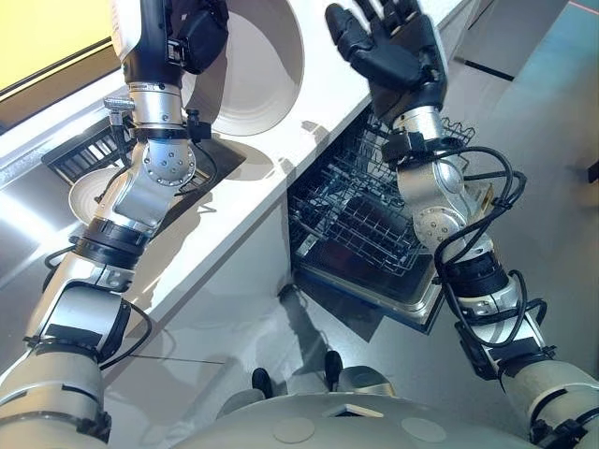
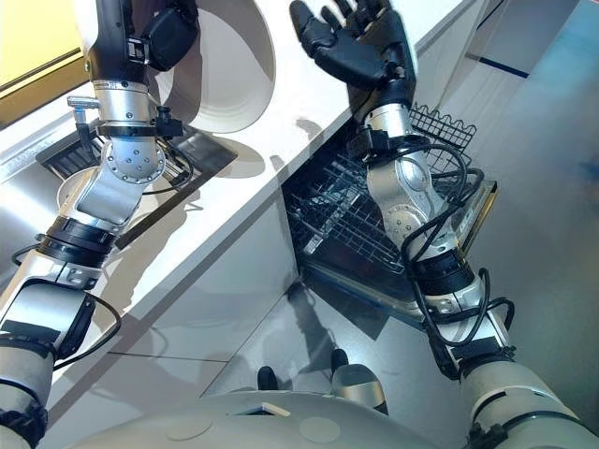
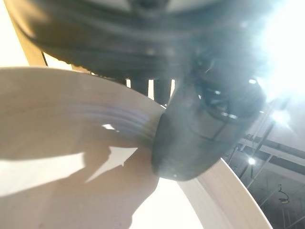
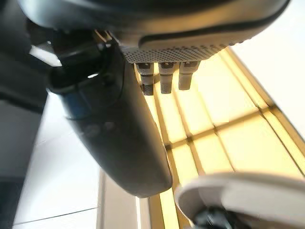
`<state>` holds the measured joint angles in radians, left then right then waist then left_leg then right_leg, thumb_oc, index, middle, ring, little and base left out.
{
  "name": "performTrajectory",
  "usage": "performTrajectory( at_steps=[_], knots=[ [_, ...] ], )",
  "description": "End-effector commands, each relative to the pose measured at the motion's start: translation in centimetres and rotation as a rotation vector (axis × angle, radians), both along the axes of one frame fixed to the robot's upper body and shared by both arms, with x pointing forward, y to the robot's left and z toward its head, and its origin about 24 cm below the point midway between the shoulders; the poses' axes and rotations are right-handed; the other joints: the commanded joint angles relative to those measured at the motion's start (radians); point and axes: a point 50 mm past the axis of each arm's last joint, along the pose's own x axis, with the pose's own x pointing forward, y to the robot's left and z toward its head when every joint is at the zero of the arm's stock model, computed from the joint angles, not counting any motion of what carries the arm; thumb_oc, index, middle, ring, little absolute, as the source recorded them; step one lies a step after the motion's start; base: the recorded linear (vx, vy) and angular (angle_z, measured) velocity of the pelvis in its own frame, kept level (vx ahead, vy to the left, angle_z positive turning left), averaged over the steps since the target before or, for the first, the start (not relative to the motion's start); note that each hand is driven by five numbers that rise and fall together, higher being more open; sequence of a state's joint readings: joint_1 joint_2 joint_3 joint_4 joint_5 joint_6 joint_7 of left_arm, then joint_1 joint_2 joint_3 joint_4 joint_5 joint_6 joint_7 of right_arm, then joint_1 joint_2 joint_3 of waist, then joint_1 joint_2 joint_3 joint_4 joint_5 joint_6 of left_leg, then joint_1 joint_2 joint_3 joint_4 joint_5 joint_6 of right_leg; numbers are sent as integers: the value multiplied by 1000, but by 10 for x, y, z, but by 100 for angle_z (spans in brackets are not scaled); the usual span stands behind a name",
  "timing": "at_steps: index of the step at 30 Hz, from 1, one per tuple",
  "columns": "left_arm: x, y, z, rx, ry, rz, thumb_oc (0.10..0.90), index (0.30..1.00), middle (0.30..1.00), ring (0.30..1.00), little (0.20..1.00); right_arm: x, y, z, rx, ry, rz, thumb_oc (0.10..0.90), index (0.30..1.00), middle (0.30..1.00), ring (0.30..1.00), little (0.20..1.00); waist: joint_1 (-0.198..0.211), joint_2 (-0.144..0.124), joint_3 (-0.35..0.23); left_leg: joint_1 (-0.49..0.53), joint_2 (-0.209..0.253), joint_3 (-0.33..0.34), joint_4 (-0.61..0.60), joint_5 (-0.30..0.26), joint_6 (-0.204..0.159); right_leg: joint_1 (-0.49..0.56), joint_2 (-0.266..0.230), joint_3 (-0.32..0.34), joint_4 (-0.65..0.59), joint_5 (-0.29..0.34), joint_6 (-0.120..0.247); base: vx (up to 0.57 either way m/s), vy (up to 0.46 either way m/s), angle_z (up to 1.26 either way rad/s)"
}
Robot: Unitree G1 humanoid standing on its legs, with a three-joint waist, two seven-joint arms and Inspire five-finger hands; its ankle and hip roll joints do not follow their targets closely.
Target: Pick up plates and place into dishwasher.
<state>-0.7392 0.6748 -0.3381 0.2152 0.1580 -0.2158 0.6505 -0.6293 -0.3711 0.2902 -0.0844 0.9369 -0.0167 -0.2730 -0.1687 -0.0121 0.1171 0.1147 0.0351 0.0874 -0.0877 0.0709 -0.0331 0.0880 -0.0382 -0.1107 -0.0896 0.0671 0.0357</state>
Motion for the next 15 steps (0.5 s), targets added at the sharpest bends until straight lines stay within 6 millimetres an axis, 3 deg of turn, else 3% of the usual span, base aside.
performTrajectory(
  at_steps=[1, 7, 15],
  knots=[
    [-2, -1, 51, 40, -191, -8, 100, 300, 300, 300, 200, -20, 16, 44, 52, -214, 151, 800, 900, 900, 900, 900, 20, 14, -159, -44, -24, 29, 12, -52, -6, -43, 25, -29, 129, -120, 66, 0, 0, 0],
    [-4, -18, 52, 44, -199, -98, 100, 300, 300, 300, 200, -16, 30, 31, 24, -134, 213, 800, 900, 900, 900, 900, 20, 9, -162, -49, -25, 25, 14, -49, -4, -46, 27, -30, 132, -122, 64, 2, -1, -1],
    [-12, -50, 55, 19, -182, -295, 100, 300, 300, 300, 200, -17, 42, 29, 82, -79, 244, 800, 900, 900, 900, 900, 29, 0, -152, -54, -26, 16, 13, -44, -3, -40, 31, -32, 123, -118, 61, 4, -7, -3]
  ],
)
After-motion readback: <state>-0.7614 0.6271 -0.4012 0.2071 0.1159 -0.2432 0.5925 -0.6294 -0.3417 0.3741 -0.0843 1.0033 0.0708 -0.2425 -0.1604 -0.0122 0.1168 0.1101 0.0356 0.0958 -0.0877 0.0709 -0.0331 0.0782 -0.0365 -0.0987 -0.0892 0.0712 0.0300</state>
